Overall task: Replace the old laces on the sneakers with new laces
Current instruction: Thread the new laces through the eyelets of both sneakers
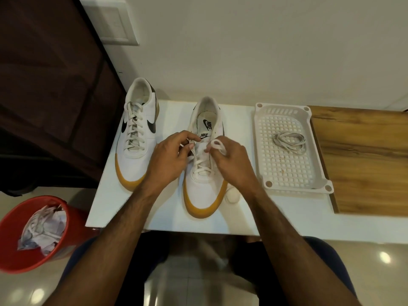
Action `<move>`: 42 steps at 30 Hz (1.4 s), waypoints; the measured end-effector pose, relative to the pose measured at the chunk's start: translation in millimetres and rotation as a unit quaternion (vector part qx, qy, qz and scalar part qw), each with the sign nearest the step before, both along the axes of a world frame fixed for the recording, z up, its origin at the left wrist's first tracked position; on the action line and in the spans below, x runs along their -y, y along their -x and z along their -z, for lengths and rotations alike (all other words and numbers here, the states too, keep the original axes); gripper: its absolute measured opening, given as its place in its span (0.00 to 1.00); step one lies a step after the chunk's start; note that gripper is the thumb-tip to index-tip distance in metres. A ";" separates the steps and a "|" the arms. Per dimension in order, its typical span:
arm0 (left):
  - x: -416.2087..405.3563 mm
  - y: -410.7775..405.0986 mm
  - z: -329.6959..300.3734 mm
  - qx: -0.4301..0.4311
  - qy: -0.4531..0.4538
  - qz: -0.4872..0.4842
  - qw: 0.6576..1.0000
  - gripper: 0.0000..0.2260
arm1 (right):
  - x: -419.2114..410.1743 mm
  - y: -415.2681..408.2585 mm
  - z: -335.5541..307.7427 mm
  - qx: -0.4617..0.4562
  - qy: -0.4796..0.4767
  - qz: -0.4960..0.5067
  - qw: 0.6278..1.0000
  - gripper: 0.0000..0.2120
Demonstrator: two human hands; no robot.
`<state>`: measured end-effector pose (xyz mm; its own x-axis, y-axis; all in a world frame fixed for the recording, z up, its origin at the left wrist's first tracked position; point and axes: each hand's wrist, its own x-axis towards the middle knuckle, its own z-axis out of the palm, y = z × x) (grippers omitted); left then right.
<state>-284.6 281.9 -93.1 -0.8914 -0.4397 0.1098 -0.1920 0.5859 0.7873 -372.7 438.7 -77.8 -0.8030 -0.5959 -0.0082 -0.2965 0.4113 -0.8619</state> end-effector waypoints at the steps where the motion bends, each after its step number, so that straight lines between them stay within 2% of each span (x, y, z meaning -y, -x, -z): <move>1: 0.0 -0.5 -0.6 0.001 -0.008 -0.001 1.000 0.10 | -4.8 6.3 -3.1 0.039 0.047 0.016 0.998 0.07; 4: -0.5 -1.2 -3.4 0.004 -0.015 -0.001 1.000 0.10 | -19.6 23.7 -6.0 0.152 0.165 0.026 0.974 0.09; 9: -1.2 -0.7 -3.7 0.008 -0.017 0.001 1.000 0.10 | -11.6 17.5 -1.3 0.298 0.285 0.009 0.911 0.08; 13: -0.8 -0.5 -3.6 0.012 -0.021 -0.003 1.000 0.09 | -10.1 13.8 -3.2 0.384 0.330 0.041 0.861 0.13; 15: -1.2 -0.5 -3.4 0.015 -0.016 -0.003 1.000 0.09 | -7.1 10.0 -1.8 0.450 0.347 0.084 0.819 0.13; 17: -0.3 -0.9 -2.6 0.015 -0.011 -0.004 1.000 0.09 | -7.4 12.2 -2.2 0.506 0.374 0.175 0.757 0.13; 18: 0.4 -1.6 -2.0 0.015 -0.008 -0.005 1.000 0.09 | -10.8 16.5 -3.4 0.495 0.367 0.212 0.758 0.12; 19: 0.5 -2.2 -1.3 0.015 0.003 -0.004 1.000 0.09 | -15.8 21.5 -5.7 0.459 0.340 0.230 0.788 0.11; 22: -3.3 -1.8 0.7 0.005 0.097 0.001 0.995 0.08 | -26.7 27.8 -11.4 0.281 0.174 0.183 0.926 0.09; 23: -6.8 -0.5 0.1 0.005 0.140 -0.007 0.990 0.07 | -26.7 26.5 -11.9 0.224 0.114 0.158 0.955 0.12; 25: -14.4 0.1 -3.1 0.013 0.211 -0.020 0.977 0.07 | -23.6 22.0 -10.6 0.113 -0.001 0.131 0.985 0.17; 29: -27.9 -1.5 -3.4 0.043 0.253 0.007 0.967 0.09 | -23.7 17.0 -1.5 0.001 -0.148 0.117 0.982 0.21; 33: -31.0 -0.4 -3.7 0.062 0.252 -0.003 0.966 0.12 | -22.0 16.7 6.2 -0.120 -0.179 0.125 0.968 0.18; 38: -37.2 2.4 -4.6 0.062 0.225 -0.033 0.972 0.08 | -8.1 5.3 3.9 -0.098 -0.207 0.107 0.967 0.20; 42: -39.6 4.3 -2.8 0.036 0.189 -0.020 0.981 0.06 | -5.2 2.6 2.0 -0.083 -0.185 0.118 0.972 0.16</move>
